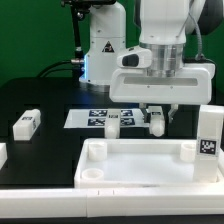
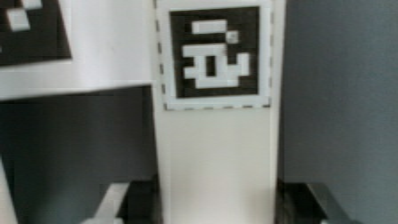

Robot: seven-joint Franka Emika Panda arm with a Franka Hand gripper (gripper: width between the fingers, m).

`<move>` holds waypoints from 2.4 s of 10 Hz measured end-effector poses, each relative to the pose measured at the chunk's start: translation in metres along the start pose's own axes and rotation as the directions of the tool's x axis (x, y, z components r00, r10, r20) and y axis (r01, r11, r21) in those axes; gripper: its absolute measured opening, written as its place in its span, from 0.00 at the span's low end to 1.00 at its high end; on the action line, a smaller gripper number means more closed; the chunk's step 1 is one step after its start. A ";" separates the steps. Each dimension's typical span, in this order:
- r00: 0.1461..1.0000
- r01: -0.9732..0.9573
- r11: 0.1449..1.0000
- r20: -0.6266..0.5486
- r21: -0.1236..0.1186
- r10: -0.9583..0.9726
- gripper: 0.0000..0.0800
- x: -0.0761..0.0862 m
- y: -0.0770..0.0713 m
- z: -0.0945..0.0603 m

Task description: Assemble desk

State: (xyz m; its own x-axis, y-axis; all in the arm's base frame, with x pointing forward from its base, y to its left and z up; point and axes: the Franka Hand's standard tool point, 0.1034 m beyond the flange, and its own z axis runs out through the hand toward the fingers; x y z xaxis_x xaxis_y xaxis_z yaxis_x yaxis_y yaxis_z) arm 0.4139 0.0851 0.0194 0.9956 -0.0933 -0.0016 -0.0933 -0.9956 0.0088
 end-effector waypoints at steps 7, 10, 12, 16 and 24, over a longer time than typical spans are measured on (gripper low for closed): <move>0.996 0.084 0.996 -0.004 -0.003 -0.084 0.35 0.003 0.003 -0.001; 0.956 0.293 0.956 -0.027 -0.028 -0.293 0.35 0.005 0.020 -0.006; 0.954 0.297 0.954 -0.023 -0.029 -0.298 0.36 0.005 0.021 -0.005; 0.838 0.543 0.839 -0.028 -0.041 -0.544 0.36 0.007 -0.017 -0.012; 0.360 0.922 0.363 -0.044 -0.132 -0.932 0.36 0.025 -0.054 -0.026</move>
Offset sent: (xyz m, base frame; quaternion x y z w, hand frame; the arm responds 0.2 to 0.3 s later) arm 0.0000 0.0000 0.0000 0.0000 0.0000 0.0000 1.0000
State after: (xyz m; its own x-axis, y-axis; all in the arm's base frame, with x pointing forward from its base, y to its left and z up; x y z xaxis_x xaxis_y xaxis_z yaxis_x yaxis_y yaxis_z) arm 0.4442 0.1369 0.0450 0.4458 0.8944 0.0350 0.8848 -0.4463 0.1338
